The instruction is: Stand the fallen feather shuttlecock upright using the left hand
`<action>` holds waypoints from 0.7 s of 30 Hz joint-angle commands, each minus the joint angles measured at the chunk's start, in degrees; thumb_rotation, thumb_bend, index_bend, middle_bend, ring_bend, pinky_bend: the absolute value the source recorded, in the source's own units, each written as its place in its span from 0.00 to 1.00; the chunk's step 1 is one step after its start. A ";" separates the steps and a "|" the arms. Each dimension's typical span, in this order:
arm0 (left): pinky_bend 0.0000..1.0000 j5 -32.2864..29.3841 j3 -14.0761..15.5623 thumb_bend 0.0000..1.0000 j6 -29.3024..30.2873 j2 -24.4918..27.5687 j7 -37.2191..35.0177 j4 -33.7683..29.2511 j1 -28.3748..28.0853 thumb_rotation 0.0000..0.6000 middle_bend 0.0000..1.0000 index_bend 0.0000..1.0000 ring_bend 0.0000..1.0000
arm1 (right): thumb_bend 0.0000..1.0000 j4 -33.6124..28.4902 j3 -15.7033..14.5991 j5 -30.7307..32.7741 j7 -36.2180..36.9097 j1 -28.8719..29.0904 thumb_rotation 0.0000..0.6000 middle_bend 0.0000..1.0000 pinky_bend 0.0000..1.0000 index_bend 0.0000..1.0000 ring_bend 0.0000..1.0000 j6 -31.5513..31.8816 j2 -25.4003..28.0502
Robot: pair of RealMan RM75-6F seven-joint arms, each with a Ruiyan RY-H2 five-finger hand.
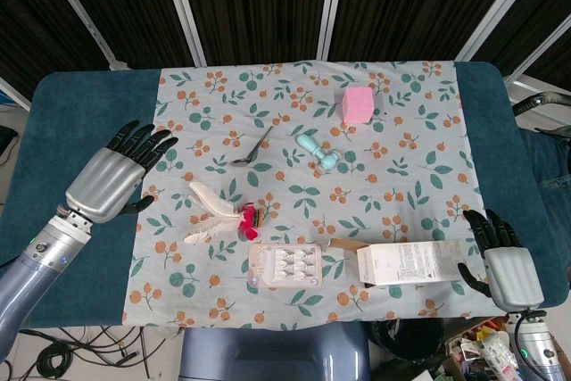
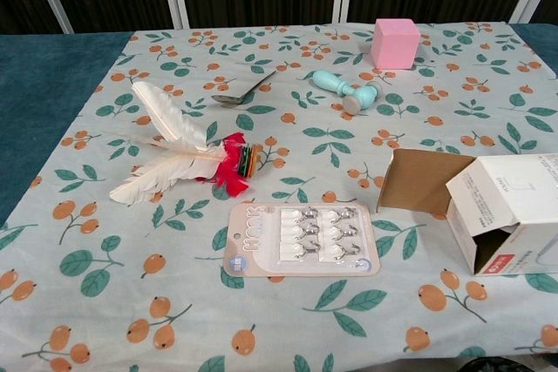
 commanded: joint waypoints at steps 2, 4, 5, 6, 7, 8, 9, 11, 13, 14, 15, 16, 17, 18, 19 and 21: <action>0.00 0.24 0.09 0.21 0.11 -0.13 0.14 -0.01 -0.10 1.00 0.05 0.06 0.00 | 0.19 0.30 0.23 0.12 0.30 -0.13 1.00 0.08 0.14 0.00 0.03 0.38 -0.18; 0.00 0.34 0.14 0.21 0.13 -0.18 0.38 -0.08 -0.20 1.00 0.05 0.06 0.00 | 0.20 0.43 0.24 0.12 0.33 -0.13 1.00 0.08 0.14 0.00 0.03 0.40 -0.22; 0.00 0.33 0.17 0.21 0.13 -0.22 0.50 -0.14 -0.25 1.00 0.05 0.06 0.00 | 0.20 0.45 0.22 0.09 0.34 -0.14 1.00 0.08 0.14 0.00 0.03 0.43 -0.21; 0.00 0.29 0.18 0.21 0.16 -0.26 0.57 -0.22 -0.28 1.00 0.05 0.06 0.00 | 0.19 0.44 0.23 0.09 0.34 -0.16 1.00 0.08 0.14 0.00 0.03 0.45 -0.19; 0.00 0.25 0.21 0.21 0.20 -0.30 0.64 -0.31 -0.30 1.00 0.05 0.06 0.00 | 0.19 0.39 0.22 0.07 0.36 -0.17 1.00 0.08 0.14 0.00 0.03 0.48 -0.16; 0.00 0.25 0.21 0.21 0.22 -0.31 0.67 -0.37 -0.31 1.00 0.05 0.06 0.00 | 0.19 0.35 0.22 0.03 0.37 -0.17 1.00 0.08 0.14 0.00 0.03 0.52 -0.14; 0.00 0.30 0.25 0.21 0.29 -0.34 0.78 -0.48 -0.32 1.00 0.05 0.06 0.00 | 0.19 0.28 0.24 -0.08 0.39 -0.20 1.00 0.08 0.14 0.00 0.03 0.68 -0.09; 0.00 0.41 0.39 0.21 0.34 -0.34 1.03 -0.62 -0.32 1.00 0.05 0.06 0.00 | 0.19 0.20 0.32 -0.20 0.42 -0.29 1.00 0.08 0.14 0.00 0.03 1.04 -0.02; 0.00 0.42 0.49 0.21 0.34 -0.33 1.22 -0.58 -0.35 1.00 0.05 0.06 0.00 | 0.19 0.20 0.41 -0.02 0.55 -0.35 1.00 0.08 0.14 0.00 0.03 1.11 0.00; 0.00 0.33 0.53 0.21 0.30 -0.35 1.26 -0.53 -0.37 1.00 0.05 0.06 0.00 | 0.20 0.23 0.41 0.12 0.55 -0.38 1.00 0.08 0.14 0.00 0.03 1.04 0.00; 0.00 0.27 0.55 0.21 0.29 -0.37 1.26 -0.49 -0.38 1.00 0.05 0.07 0.00 | 0.19 0.24 0.42 0.17 0.54 -0.38 1.00 0.08 0.14 0.00 0.03 1.01 0.01; 0.00 0.17 0.60 0.21 0.28 -0.42 1.26 -0.39 -0.38 1.00 0.05 0.07 0.00 | 0.19 0.26 0.43 0.25 0.49 -0.37 1.00 0.08 0.14 0.00 0.03 0.95 0.01; 0.00 0.11 0.70 0.21 0.26 -0.49 1.28 -0.26 -0.35 1.00 0.05 0.07 0.00 | 0.19 0.26 0.46 0.26 0.47 -0.37 1.00 0.08 0.14 0.00 0.03 0.97 0.00; 0.00 0.10 0.82 0.21 0.23 -0.54 1.32 -0.16 -0.33 1.00 0.05 0.07 0.00 | 0.19 0.24 0.47 0.22 0.49 -0.37 1.00 0.08 0.14 0.00 0.03 1.02 0.00; 0.00 0.10 0.95 0.21 0.18 -0.58 1.39 -0.07 -0.31 1.00 0.05 0.07 0.00 | 0.19 0.24 0.49 0.16 0.49 -0.38 1.00 0.08 0.14 0.00 0.03 1.10 -0.02; 0.00 0.17 1.14 0.21 0.21 -0.66 1.40 0.11 -0.23 1.00 0.05 0.07 0.00 | 0.20 0.28 0.55 0.11 0.45 -0.42 1.00 0.08 0.14 0.00 0.03 1.29 -0.05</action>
